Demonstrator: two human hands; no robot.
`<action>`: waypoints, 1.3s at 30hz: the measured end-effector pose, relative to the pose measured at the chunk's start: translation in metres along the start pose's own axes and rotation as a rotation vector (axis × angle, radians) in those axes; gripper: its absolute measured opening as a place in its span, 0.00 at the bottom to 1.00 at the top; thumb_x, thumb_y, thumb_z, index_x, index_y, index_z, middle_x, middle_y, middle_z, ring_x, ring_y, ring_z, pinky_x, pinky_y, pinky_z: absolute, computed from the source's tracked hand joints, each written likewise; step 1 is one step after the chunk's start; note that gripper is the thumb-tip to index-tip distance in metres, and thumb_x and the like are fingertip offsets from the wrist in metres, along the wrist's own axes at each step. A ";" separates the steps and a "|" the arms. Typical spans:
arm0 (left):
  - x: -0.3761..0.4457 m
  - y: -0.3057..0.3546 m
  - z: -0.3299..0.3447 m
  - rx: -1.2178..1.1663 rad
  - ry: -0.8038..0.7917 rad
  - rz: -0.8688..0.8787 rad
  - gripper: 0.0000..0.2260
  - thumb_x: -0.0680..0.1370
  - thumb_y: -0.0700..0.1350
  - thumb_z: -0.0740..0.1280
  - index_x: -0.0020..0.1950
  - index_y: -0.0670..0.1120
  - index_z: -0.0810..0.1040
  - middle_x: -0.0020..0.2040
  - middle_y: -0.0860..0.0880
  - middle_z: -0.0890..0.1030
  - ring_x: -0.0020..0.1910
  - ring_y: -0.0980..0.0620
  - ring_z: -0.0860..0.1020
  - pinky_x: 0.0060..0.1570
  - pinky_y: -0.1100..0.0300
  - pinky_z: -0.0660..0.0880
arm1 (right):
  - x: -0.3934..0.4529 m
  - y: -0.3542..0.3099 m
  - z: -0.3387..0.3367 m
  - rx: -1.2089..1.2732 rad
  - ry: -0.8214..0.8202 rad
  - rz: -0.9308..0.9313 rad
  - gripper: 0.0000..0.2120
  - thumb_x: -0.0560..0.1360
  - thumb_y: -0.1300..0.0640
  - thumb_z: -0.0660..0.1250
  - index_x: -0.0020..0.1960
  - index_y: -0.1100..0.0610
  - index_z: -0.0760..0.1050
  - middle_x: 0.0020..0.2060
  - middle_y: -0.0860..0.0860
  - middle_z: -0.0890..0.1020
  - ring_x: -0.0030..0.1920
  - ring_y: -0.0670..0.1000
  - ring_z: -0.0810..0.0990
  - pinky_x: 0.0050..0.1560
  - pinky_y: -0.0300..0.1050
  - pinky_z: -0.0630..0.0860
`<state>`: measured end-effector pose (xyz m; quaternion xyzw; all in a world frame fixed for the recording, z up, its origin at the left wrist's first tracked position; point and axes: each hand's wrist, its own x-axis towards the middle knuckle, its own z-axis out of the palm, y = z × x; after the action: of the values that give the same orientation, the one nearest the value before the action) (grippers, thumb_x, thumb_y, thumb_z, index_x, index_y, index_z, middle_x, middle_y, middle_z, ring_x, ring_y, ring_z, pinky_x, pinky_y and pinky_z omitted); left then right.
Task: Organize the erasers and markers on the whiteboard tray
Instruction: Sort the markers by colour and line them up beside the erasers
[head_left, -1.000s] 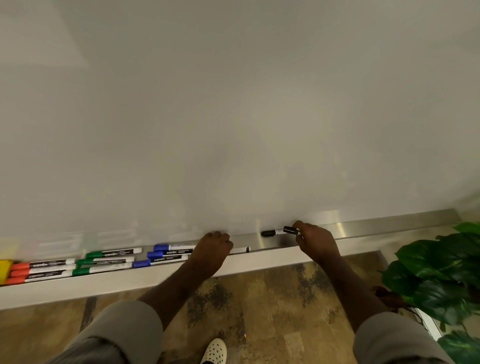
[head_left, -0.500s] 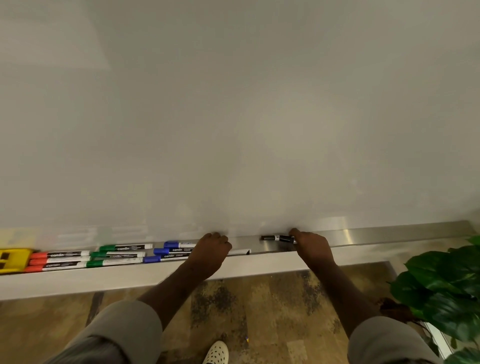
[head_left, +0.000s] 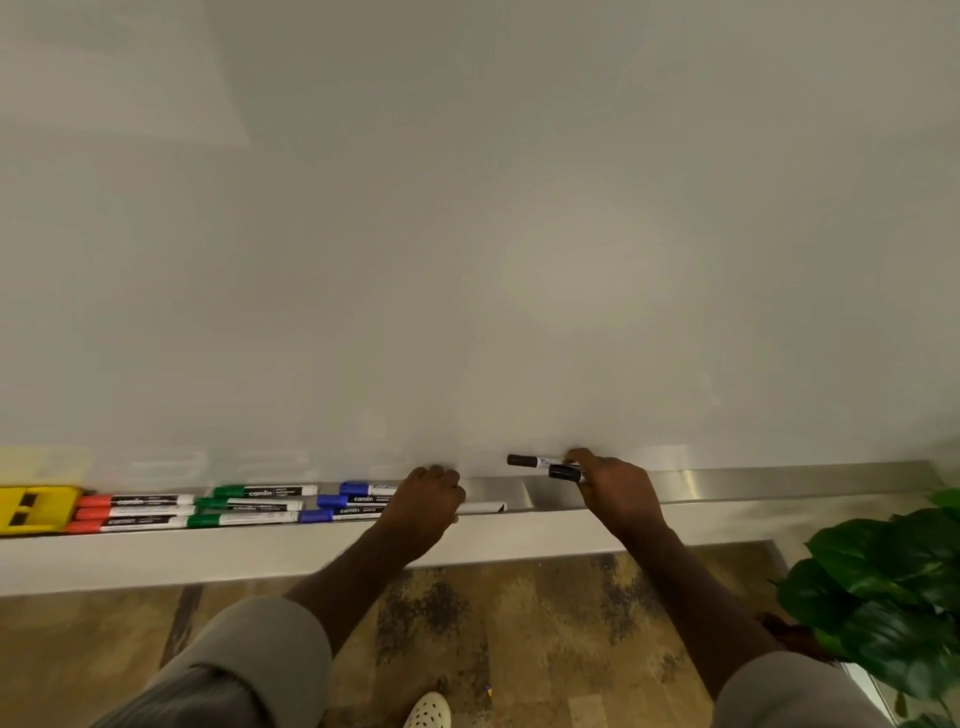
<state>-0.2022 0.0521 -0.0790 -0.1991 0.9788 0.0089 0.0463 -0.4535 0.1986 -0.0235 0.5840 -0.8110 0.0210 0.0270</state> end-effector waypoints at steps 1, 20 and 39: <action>-0.004 -0.002 -0.004 -0.012 0.037 0.002 0.11 0.73 0.49 0.73 0.53 0.47 0.82 0.52 0.47 0.81 0.51 0.46 0.79 0.52 0.51 0.76 | 0.001 -0.001 0.000 0.000 -0.008 -0.001 0.11 0.75 0.55 0.66 0.57 0.50 0.75 0.35 0.52 0.83 0.33 0.57 0.80 0.31 0.45 0.74; -0.154 -0.133 -0.020 -0.140 0.345 -0.383 0.12 0.77 0.49 0.62 0.52 0.47 0.83 0.45 0.49 0.82 0.36 0.46 0.82 0.27 0.56 0.76 | 0.015 -0.109 0.046 0.012 -0.288 -0.266 0.11 0.80 0.51 0.58 0.58 0.48 0.76 0.45 0.52 0.84 0.43 0.56 0.82 0.40 0.47 0.75; -0.041 -0.038 -0.021 -0.163 0.275 0.016 0.08 0.75 0.45 0.72 0.54 0.47 0.82 0.45 0.48 0.84 0.38 0.47 0.82 0.33 0.56 0.80 | -0.020 -0.059 0.014 0.384 -0.042 -0.041 0.13 0.78 0.46 0.61 0.61 0.45 0.69 0.51 0.46 0.81 0.49 0.48 0.79 0.46 0.47 0.80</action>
<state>-0.1515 0.0327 -0.0537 -0.1936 0.9736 0.0613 -0.1043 -0.3915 0.1981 -0.0384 0.5950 -0.7805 0.1627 -0.1015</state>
